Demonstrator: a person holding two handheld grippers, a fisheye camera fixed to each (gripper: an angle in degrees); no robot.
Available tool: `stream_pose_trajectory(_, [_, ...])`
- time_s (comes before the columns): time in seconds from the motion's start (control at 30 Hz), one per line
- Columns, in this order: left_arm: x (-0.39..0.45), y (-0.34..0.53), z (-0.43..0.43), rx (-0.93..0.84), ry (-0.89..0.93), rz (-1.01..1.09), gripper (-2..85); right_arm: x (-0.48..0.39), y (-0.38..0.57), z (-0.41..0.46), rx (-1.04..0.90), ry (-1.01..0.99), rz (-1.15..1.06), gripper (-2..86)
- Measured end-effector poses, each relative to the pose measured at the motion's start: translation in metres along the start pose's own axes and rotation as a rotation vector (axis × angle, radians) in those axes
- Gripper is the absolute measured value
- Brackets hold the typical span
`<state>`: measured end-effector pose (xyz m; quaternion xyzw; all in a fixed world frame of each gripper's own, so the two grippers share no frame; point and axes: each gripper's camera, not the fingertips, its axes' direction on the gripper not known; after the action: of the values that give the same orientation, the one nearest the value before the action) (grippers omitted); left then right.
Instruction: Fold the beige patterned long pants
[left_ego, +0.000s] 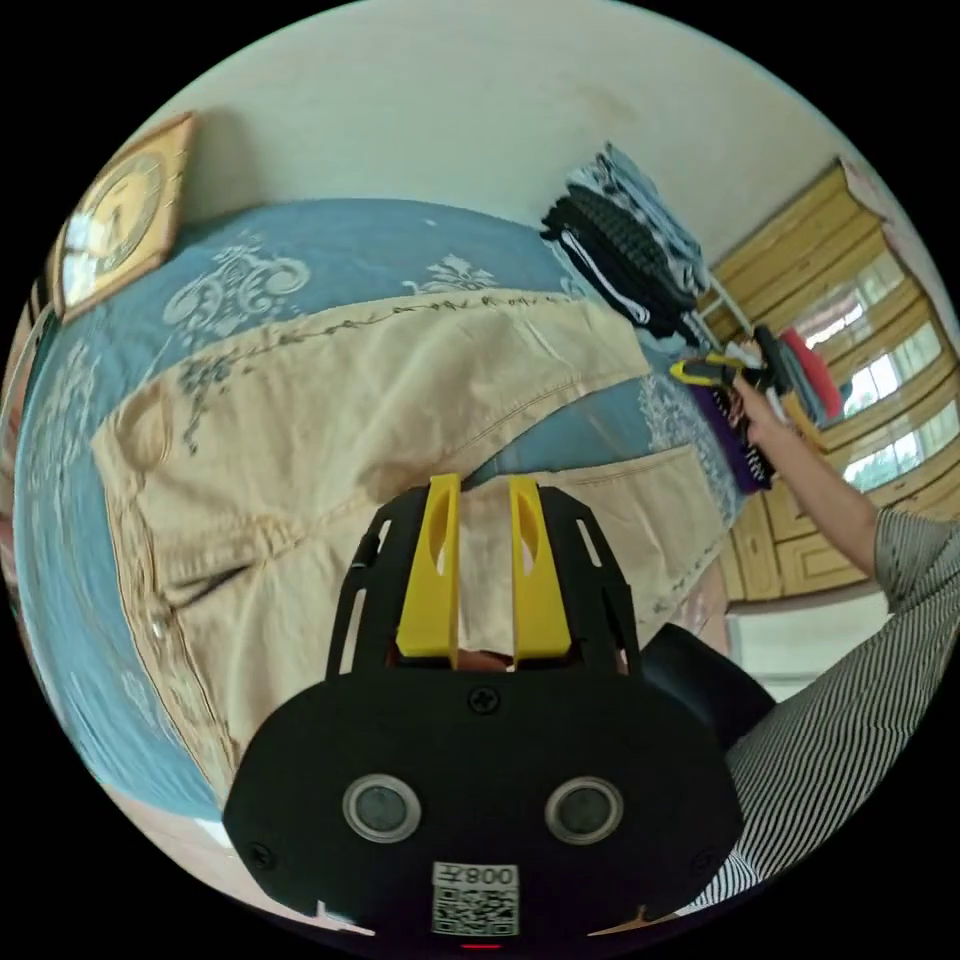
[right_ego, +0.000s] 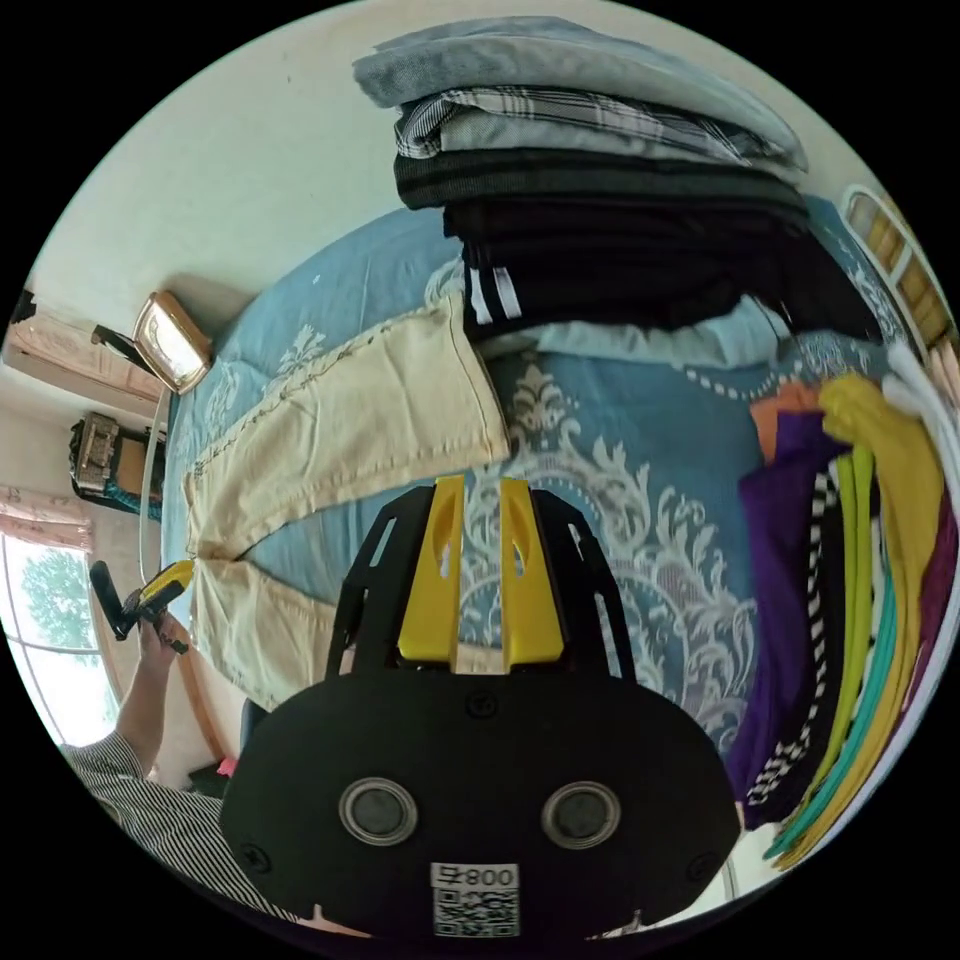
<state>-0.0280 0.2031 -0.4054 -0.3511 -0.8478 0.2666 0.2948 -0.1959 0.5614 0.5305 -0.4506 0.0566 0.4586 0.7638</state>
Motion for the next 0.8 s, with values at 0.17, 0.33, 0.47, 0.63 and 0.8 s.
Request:
stream_pose_trajectory(0.17, [0.023,-0.072,0.057,-0.16,-0.112,0.093,5.6,-0.026,-0.049,0.028,-0.042,0.02,-0.016,6.8])
stream_pose_trajectory(0.33, [0.03,-0.096,0.071,-0.194,-0.143,0.078,1.3,-0.06,-0.074,0.057,-0.1,0.087,-0.05,5.1])
stream_pose_trajectory(0.47, [0.034,-0.107,0.065,-0.196,-0.052,0.052,0.4,-0.081,-0.081,0.051,-0.095,0.038,-0.093,2.7])
stream_pose_trajectory(0.63, [0.041,-0.105,0.056,-0.192,-0.002,0.061,0.4,-0.111,-0.077,0.038,-0.066,-0.077,-0.131,1.5])
stream_pose_trajectory(0.8, [0.036,-0.111,0.042,-0.123,0.019,0.035,2.1,-0.141,-0.087,0.066,-0.1,-0.037,-0.075,1.2])
